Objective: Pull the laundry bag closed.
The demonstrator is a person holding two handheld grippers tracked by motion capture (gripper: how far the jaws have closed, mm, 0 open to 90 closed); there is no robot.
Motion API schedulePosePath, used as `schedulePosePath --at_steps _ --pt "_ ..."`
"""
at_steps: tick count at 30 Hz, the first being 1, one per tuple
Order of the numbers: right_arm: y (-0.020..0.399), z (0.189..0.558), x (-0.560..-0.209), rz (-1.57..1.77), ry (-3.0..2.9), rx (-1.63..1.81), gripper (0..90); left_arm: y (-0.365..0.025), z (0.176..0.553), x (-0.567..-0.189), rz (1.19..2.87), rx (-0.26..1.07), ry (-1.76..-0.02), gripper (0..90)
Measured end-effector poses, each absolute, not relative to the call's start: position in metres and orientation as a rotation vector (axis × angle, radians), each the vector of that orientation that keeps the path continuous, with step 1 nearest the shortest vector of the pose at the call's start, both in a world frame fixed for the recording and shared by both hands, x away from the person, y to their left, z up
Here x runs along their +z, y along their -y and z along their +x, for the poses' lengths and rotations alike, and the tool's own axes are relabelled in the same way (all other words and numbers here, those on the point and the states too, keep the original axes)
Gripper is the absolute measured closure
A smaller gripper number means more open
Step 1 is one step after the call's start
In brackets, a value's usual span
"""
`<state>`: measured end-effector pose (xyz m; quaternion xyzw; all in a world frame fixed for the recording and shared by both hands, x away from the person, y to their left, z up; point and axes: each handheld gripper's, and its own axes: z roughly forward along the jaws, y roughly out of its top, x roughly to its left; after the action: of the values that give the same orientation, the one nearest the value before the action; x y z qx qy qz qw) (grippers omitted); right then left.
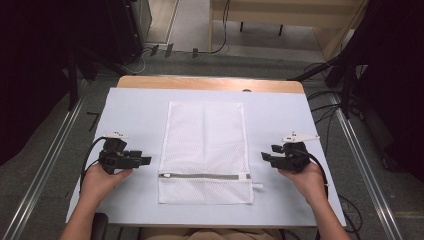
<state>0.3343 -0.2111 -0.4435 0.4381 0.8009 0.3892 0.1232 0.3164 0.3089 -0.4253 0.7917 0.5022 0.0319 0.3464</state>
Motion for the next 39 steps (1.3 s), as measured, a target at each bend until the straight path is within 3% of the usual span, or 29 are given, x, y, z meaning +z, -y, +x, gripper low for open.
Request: schedulePosePath --at_steps 17,30,39 --pt "0.212 0.335 -0.441 1.336 -2.323 1.125 46.4 -0.307 0.317 -0.425 2.063 0.080 -1.293 43.9" --pt "0.192 0.327 -0.431 1.288 -2.389 1.109 57.9 -0.308 0.315 -0.423 2.048 0.070 -1.292 44.4" --pt "0.176 0.321 -0.426 1.235 -2.429 1.147 60.7 -0.308 0.313 -0.422 2.052 0.081 -1.284 44.3"
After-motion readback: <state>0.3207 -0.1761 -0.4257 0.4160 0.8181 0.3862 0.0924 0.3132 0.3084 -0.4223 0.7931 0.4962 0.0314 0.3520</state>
